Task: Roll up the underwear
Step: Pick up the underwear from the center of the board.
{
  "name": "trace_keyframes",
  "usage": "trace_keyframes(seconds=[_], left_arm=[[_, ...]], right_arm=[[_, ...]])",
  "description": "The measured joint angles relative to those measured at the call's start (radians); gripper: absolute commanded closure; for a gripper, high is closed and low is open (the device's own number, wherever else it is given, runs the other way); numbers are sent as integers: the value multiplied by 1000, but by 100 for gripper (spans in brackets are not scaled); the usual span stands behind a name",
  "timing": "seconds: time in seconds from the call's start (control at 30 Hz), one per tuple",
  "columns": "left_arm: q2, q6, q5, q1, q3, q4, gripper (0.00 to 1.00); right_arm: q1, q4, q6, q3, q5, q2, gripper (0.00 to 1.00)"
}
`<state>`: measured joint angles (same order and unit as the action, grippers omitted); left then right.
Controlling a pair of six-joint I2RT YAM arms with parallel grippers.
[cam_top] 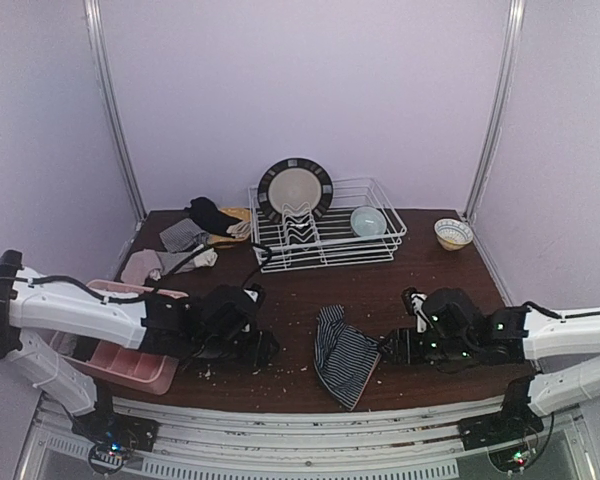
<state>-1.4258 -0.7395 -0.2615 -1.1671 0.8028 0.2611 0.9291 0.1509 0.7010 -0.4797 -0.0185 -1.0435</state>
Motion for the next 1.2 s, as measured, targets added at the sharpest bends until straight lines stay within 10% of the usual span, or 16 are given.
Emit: trace_keyframes(seconds=[0.57, 0.83, 1.2], left_arm=[[-98, -4, 121, 0, 33, -79, 45], [-98, -6, 129, 0, 29, -80, 47], [41, -46, 45, 0, -55, -73, 42]], right_arm=[[-59, -196, 83, -8, 96, -218, 68], [-60, -217, 86, -13, 120, -271, 100], [83, -237, -5, -177, 192, -280, 100]])
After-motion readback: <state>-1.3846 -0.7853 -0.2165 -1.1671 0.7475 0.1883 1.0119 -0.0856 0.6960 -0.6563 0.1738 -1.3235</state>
